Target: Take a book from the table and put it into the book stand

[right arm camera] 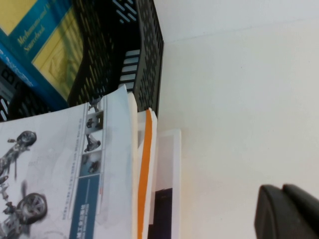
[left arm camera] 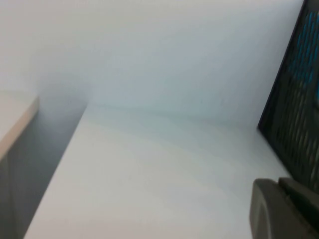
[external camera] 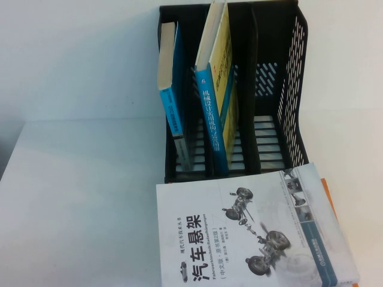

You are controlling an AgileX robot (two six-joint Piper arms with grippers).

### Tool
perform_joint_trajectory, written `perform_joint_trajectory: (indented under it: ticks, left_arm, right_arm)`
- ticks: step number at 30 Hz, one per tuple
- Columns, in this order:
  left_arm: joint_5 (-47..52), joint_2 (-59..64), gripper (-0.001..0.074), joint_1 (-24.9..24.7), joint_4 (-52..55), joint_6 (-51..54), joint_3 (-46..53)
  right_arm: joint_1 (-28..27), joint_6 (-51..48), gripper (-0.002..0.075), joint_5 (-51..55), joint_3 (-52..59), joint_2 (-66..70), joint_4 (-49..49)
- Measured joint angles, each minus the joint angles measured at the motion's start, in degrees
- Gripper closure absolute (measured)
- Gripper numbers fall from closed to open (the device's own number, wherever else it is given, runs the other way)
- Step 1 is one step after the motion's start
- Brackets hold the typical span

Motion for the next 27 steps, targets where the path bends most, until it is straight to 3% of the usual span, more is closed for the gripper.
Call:
perform_joint_trajectory:
  ticks: [7,27]
  left_arm:
    - [12.7,-0.6,0.0737,1.6,0.0,0.1,-0.1]
    - [13.4,-0.7,0.0737,1.7,0.0,0.3,-0.2]
  right_arm:
    - [0.0,0.0,0.0718,0.1,0.0,0.0,0.0]
    - [0.0,-0.1,0.0718,0.1,0.0,0.0,-0.2]
